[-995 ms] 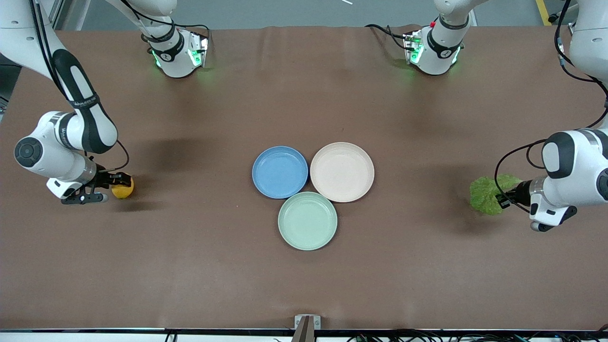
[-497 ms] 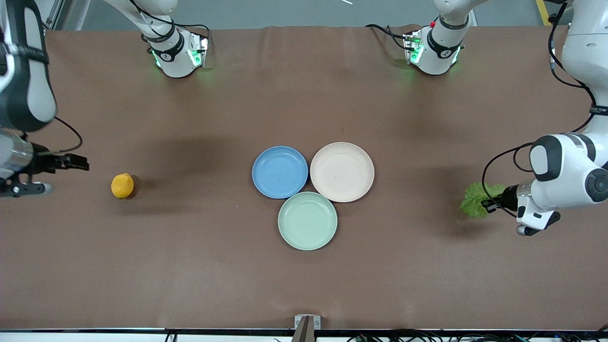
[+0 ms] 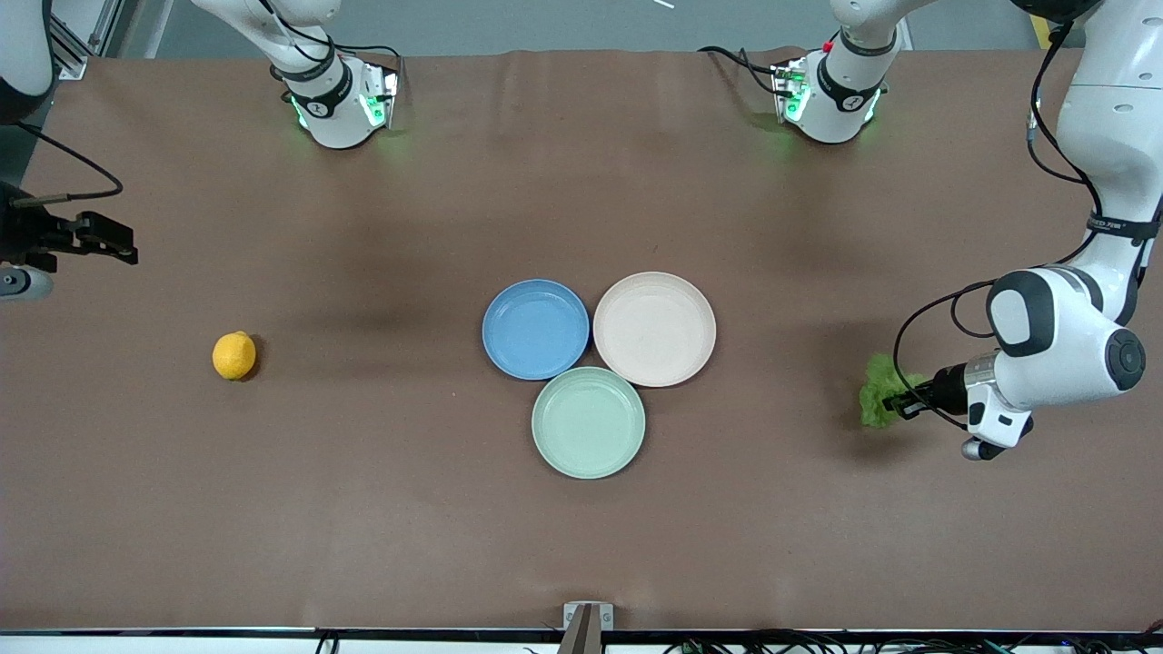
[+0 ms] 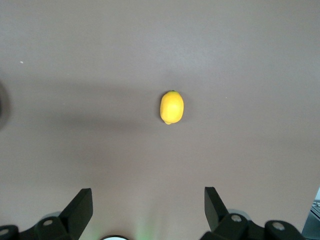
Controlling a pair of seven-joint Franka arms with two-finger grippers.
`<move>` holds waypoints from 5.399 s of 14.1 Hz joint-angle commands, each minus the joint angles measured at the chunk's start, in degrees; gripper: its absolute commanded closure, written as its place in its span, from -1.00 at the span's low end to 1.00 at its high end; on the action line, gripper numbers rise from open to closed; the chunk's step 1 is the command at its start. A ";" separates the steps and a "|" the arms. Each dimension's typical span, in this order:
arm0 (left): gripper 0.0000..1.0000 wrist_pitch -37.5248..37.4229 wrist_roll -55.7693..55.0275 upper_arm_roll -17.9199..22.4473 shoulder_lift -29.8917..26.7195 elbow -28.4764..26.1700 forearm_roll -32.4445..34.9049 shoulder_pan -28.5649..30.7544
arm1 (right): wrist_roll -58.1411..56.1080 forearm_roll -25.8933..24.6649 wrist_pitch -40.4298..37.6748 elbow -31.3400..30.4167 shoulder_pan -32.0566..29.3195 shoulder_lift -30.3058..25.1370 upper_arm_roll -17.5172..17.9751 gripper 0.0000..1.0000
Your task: Pick lemon and lettuce from plates
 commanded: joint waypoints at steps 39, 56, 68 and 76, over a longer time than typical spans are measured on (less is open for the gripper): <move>-1.00 -47.66 4.85 1.68 -34.92 16.92 7.74 -6.21 | 9.21 6.98 0.13 0.38 4.10 -6.25 -0.21 -1.00; -1.00 -42.30 5.28 17.72 -43.89 6.38 3.53 -24.08 | 9.22 6.80 0.31 1.35 4.01 -6.16 -0.21 -1.00; -1.00 -40.54 5.63 15.43 -45.48 4.35 3.61 -20.83 | 9.22 6.72 0.39 1.35 4.01 -6.16 -0.30 -1.00; -1.00 -43.86 10.45 14.99 -45.04 5.15 4.32 -21.18 | 9.21 6.72 0.48 1.35 4.10 -6.16 -0.21 -1.00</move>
